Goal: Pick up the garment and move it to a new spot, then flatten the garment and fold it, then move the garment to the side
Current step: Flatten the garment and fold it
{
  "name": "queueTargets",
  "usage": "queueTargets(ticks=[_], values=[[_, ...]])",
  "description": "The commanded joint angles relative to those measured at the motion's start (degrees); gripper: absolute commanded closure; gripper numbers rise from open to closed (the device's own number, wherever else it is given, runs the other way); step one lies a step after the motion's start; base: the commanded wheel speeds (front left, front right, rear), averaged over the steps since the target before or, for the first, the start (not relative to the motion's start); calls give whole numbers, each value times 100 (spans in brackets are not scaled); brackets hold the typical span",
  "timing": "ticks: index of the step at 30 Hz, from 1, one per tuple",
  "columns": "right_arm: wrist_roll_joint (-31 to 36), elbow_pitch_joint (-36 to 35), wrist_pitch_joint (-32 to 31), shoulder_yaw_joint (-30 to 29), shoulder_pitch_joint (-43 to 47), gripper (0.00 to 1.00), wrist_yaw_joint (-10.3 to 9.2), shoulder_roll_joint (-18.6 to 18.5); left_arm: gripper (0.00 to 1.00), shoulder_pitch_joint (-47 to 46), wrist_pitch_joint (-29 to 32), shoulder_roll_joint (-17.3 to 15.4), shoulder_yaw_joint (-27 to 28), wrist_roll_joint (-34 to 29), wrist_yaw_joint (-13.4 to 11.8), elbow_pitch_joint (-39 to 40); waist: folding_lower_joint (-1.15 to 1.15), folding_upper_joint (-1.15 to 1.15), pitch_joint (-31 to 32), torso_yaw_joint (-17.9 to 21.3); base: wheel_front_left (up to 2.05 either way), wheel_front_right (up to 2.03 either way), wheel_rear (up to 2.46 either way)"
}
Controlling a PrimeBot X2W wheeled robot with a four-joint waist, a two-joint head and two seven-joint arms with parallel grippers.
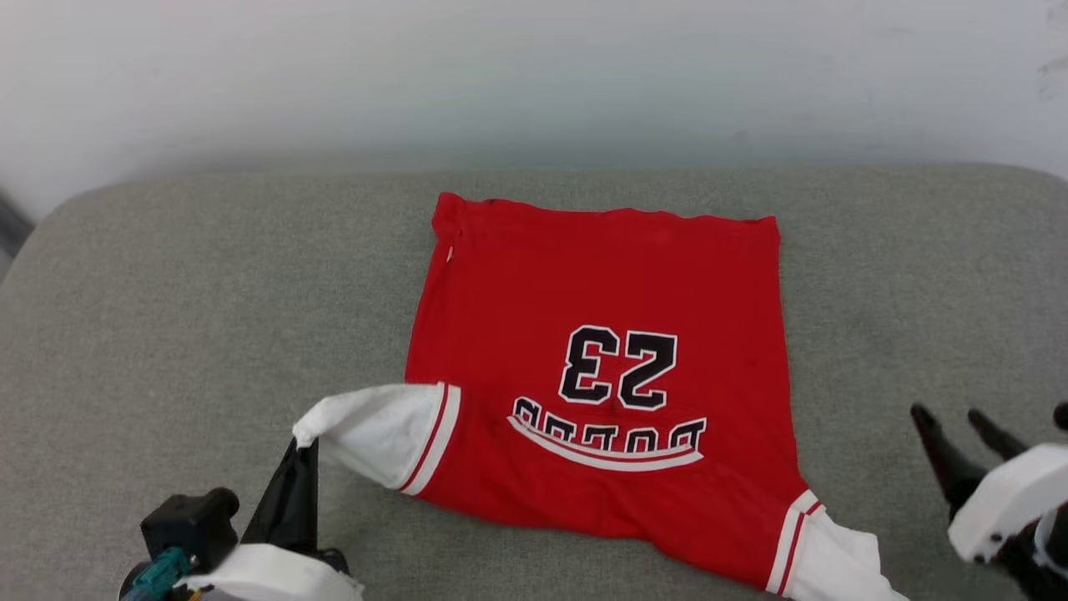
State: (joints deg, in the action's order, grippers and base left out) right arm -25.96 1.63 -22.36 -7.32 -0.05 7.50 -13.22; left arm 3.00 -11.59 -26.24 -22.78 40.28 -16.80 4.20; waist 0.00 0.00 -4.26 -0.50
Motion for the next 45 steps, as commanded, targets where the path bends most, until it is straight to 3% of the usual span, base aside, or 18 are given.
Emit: queueTargets(ticks=[1,6,11,17,24,30,31,32,33,37,45], values=[[-53,88,22,-18,-253,0,-2,-13,100,-136,-38,27,1,-51,15,54,0,0,-308,-105,0,0,0],[-377,1144,-260,-79,-1934,0,-2,-427,100,-736,-171,235,-71,-282,82,326,0,0,-1047,-382,0,0,0],[-723,2029,-1025,210,-3483,0,-2,-856,100,-1213,-281,524,-109,-410,229,486,0,0,-1706,-664,0,0,0],[-775,2831,-2100,561,-4923,0,-2,-1083,100,-1628,-324,683,-190,-599,438,541,0,0,-2253,-961,0,0,0],[-514,3493,-2825,724,-5783,0,-2,-1047,100,-1901,-343,816,-297,-730,594,474,0,0,-2628,-1220,0,0,0],[-389,4226,-3419,659,-5686,0,-5,-840,100,-1948,-358,881,-311,-776,678,369,0,0,-2707,-1310,0,0,0],[-385,4331,-3543,645,-5648,53,-5,-800,100,-1952,-359,890,-308,-777,692,347,0,0,-2706,-1320,0,0,0],[-363,4398,-3618,641,-5611,89,-5,-776,100,-1958,-361,904,-300,-778,710,326,0,0,-2704,-1328,0,0,0],[-354,4442,-3681,620,-5592,100,-5,-757,100,-1964,-360,913,-293,-781,719,306,0,0,-2699,-1337,0,0,0],[-260,4364,-3649,593,-5669,100,-2,-841,100,-1957,-364,949,-276,-771,766,194,0,0,-2627,-1356,0,0,0],[-135,3617,-3381,970,-5835,100,-4,-1457,100,-1691,-368,884,-127,-601,860,-230,0,0,-2037,-1154,0,0,0]])
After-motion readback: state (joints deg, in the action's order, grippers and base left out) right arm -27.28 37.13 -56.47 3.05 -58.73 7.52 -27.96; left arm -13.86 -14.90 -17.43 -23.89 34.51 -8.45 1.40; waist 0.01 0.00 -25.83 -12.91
